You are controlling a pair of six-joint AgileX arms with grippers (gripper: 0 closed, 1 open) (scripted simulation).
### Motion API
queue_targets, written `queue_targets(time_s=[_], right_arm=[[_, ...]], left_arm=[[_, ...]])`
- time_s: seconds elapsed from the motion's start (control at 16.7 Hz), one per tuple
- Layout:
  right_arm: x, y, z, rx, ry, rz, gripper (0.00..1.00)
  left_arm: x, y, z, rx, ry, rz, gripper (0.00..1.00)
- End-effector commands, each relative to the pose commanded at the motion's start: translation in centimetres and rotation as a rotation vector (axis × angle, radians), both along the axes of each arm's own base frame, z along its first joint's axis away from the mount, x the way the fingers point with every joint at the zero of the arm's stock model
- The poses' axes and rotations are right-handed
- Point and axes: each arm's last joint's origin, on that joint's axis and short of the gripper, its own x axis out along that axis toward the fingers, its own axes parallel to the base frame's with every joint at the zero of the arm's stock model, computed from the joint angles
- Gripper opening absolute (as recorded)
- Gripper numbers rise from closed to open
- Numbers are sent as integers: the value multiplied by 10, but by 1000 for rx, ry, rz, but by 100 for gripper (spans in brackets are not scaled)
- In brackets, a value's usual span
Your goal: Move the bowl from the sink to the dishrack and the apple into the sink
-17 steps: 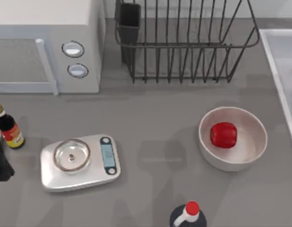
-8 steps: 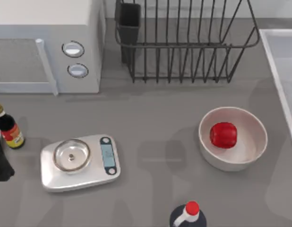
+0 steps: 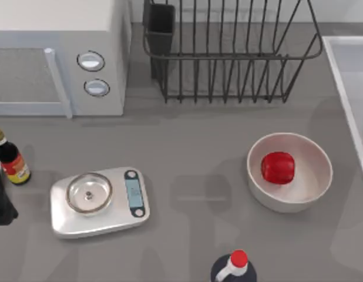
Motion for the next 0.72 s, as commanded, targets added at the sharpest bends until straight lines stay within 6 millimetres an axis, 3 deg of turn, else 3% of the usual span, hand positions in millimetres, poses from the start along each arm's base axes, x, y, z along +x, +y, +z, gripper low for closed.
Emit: queue_targets(time_s=[0.18,0.54,0.72], right_arm=[[2,-2,-17,3,5,-6,100],[9,-3,-94,0,-2,-5,100],[9,-3,-100,2,2,-5,100]], left_arm=[[0,0,0,0,0,0,100],[0,0,0,0,0,0,100],[0,0,0,0,0,0,100]])
